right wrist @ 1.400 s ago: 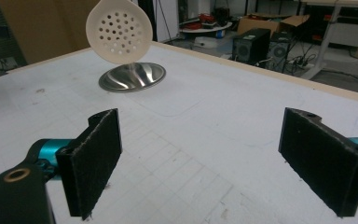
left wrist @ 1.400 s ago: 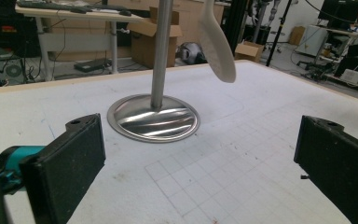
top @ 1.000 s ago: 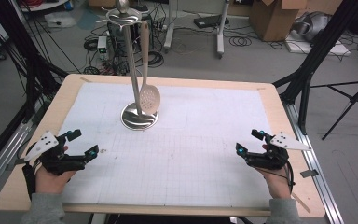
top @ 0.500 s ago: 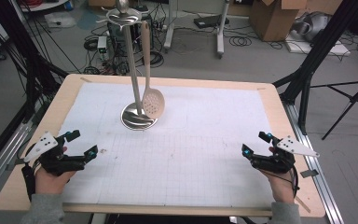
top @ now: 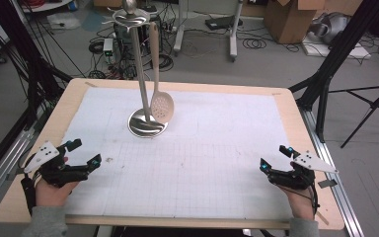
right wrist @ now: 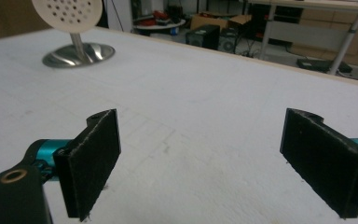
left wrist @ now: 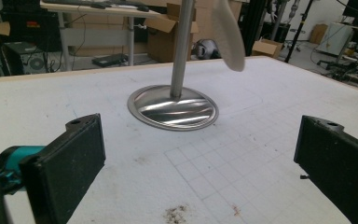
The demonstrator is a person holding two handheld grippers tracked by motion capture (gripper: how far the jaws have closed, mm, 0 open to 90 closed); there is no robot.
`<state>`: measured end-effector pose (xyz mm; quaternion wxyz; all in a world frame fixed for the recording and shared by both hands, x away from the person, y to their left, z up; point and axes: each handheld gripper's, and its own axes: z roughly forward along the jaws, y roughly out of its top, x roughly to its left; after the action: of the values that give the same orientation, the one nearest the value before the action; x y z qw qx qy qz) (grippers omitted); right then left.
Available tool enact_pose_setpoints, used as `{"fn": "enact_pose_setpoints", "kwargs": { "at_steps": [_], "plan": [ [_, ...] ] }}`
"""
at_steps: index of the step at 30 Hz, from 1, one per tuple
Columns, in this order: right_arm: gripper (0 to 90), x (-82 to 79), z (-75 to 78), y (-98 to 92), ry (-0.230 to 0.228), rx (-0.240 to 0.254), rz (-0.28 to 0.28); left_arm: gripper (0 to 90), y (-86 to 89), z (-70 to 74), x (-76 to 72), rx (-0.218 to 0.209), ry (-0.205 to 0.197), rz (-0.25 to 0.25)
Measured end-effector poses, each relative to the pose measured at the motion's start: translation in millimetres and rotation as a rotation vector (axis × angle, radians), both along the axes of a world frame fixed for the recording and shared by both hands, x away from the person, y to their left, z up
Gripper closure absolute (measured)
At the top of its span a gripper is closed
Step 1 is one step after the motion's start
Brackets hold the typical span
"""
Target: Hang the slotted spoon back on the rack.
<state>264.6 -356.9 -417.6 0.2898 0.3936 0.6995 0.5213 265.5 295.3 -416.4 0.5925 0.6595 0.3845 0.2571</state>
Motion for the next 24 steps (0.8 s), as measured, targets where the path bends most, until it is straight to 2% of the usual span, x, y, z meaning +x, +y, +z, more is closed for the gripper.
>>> {"fn": "enact_pose_setpoints", "kwargs": {
  "at_steps": [2, 4, 7, 15, 24],
  "plan": [
    [11.2, -1.0, -2.0, -2.2, 0.004, 0.011, -0.003, 2.3, 0.1, -1.9, 0.3, 0.006, 0.005, 0.013],
    [11.2, -1.8, -4.0, -5.1, 0.007, 0.015, -0.011, 2.3, -0.3, -3.3, 0.7, 0.043, 0.008, 0.025],
    [11.2, -4.2, -6.7, -9.5, 0.01, 0.026, -0.026, 2.2, 0.5, -5.7, 1.3, 0.049, 0.014, 0.029],
    [11.2, -11.0, -15.1, -24.1, 0.012, 0.064, -0.098, 2.3, 10.6, -10.7, 1.1, 0.03, 0.023, 0.074],
    [11.2, -12.4, -19.4, -26.9, 0.019, 0.057, -0.156, 2.3, 26.0, -16.8, -0.6, 0.038, 0.035, 0.151]
  ]
}}
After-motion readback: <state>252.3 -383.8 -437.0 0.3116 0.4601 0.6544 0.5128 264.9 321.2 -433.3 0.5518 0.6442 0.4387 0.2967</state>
